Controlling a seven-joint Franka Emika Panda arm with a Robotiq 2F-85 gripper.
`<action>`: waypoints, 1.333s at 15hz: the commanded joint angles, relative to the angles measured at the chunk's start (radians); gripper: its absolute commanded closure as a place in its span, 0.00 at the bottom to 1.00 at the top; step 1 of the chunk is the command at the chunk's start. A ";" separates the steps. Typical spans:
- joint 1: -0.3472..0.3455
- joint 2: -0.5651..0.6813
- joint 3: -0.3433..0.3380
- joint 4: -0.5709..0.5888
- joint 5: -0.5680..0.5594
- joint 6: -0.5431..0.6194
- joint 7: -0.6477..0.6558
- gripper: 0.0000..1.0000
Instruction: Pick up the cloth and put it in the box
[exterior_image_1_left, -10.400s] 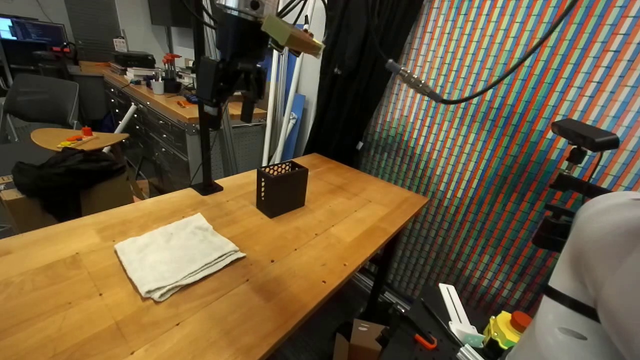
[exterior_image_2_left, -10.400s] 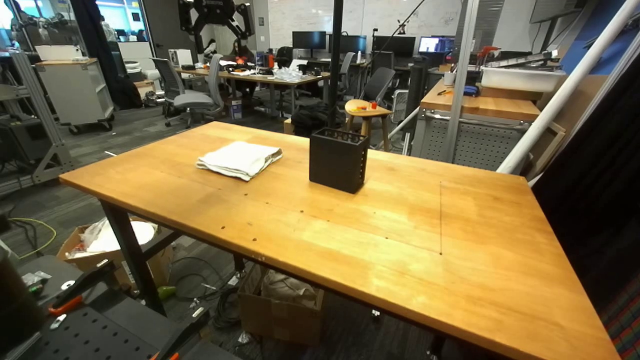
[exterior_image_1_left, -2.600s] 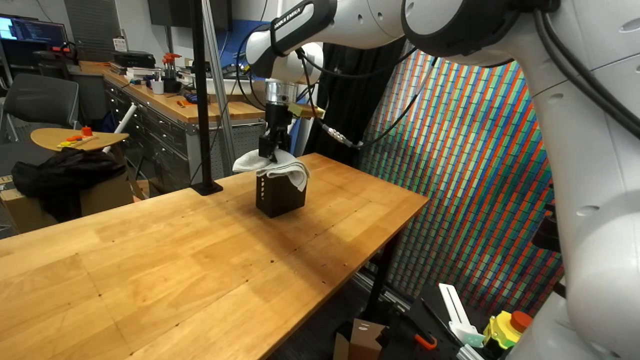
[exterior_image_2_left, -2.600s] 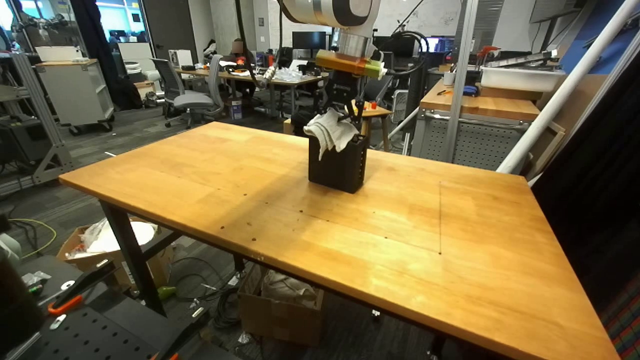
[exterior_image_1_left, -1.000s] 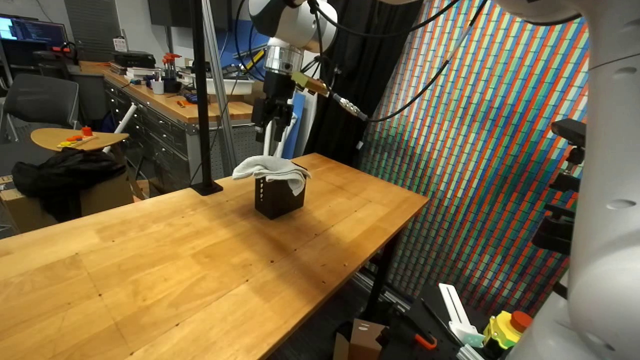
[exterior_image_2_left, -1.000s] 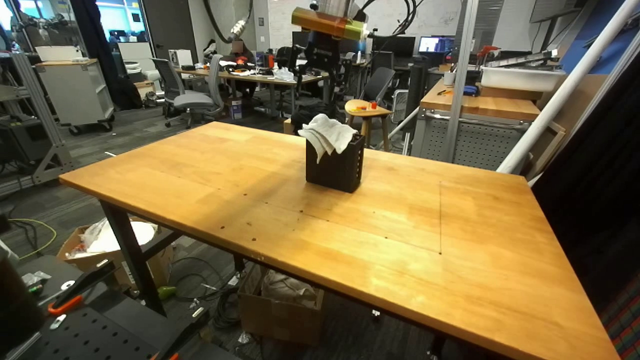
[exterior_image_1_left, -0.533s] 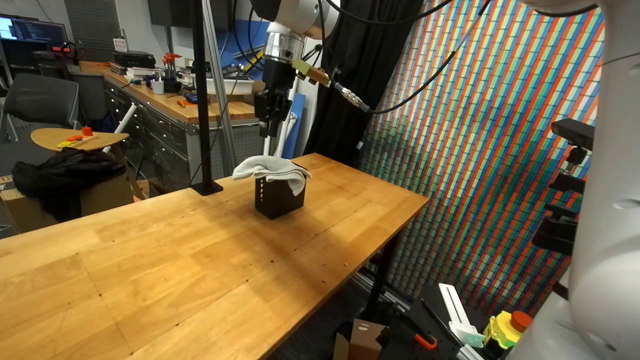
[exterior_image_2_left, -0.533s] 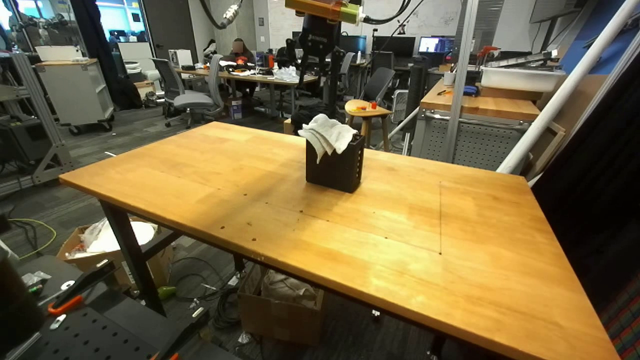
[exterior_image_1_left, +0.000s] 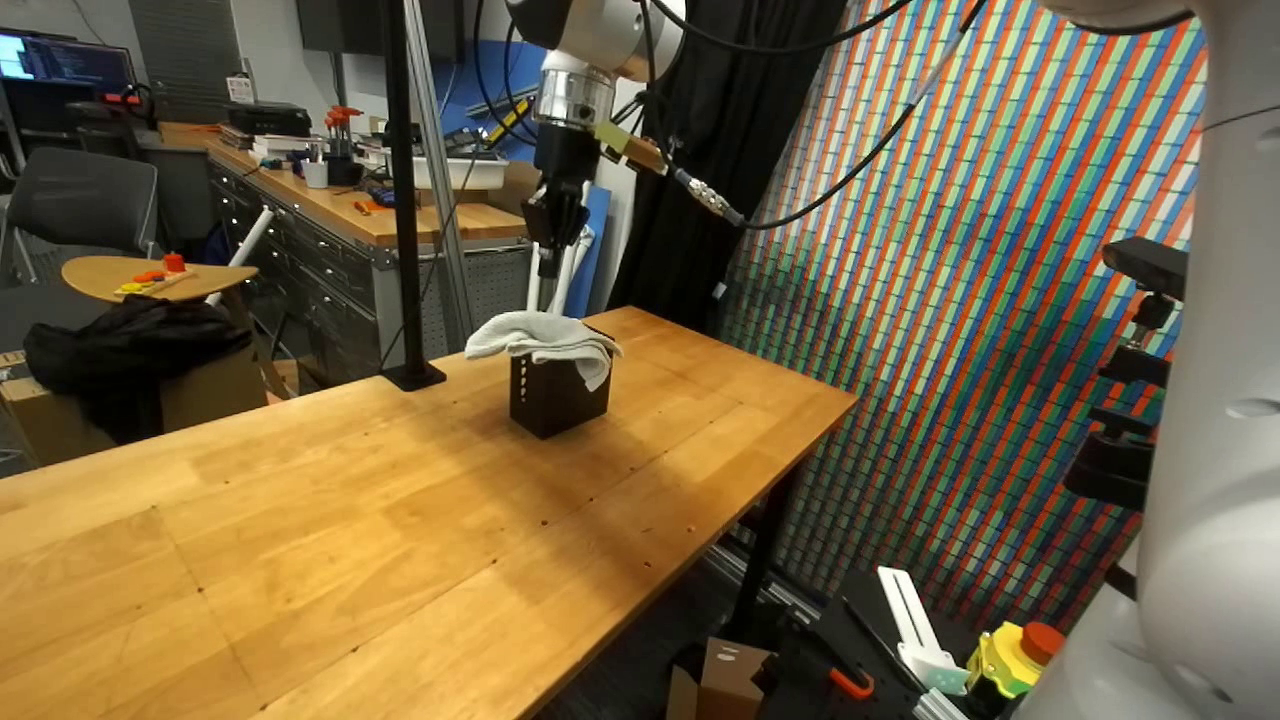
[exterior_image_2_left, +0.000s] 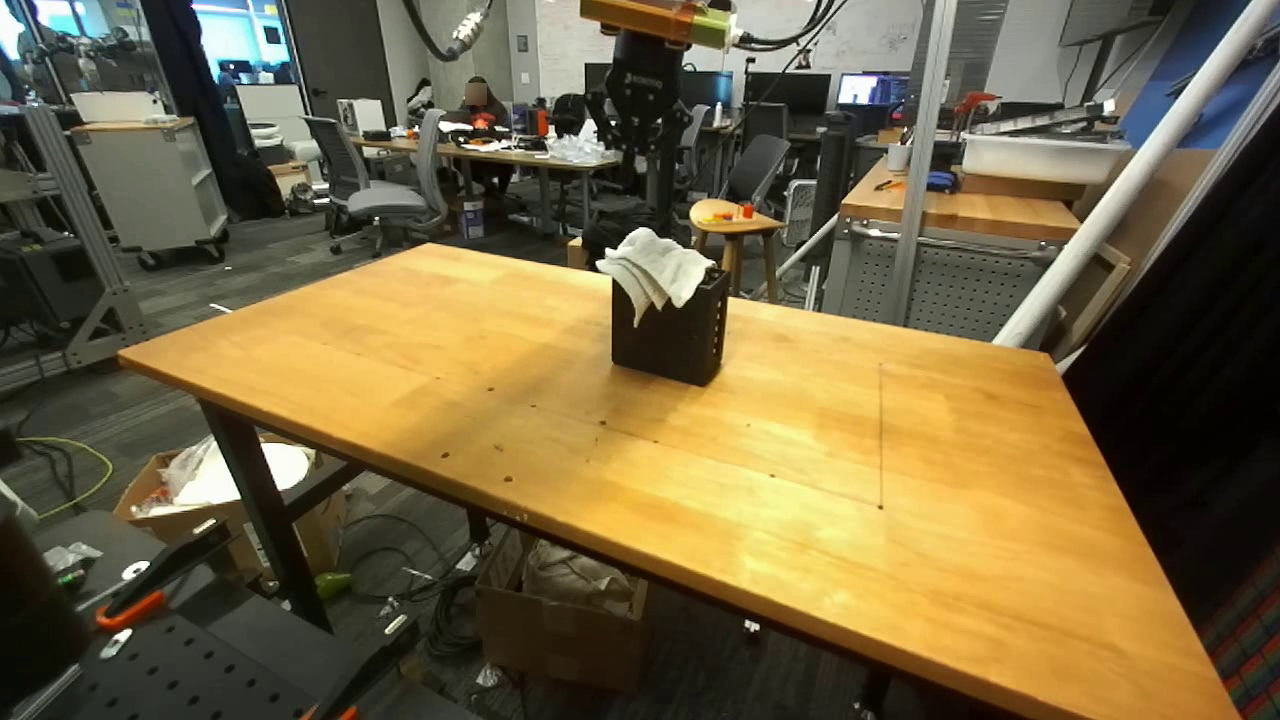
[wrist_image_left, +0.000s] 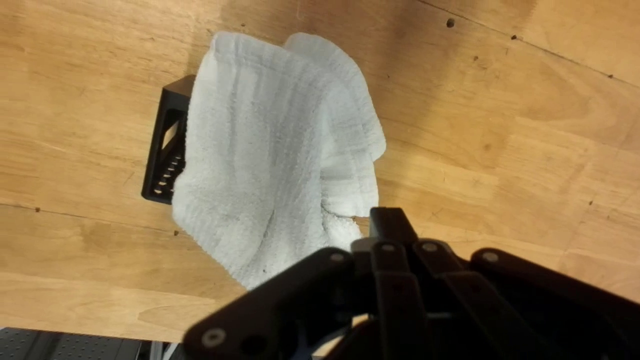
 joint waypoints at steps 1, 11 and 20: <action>0.000 0.011 -0.017 0.026 -0.015 -0.018 -0.035 1.00; -0.009 0.131 -0.018 0.135 -0.013 -0.028 -0.074 1.00; -0.036 0.221 -0.008 0.187 0.000 -0.034 -0.072 1.00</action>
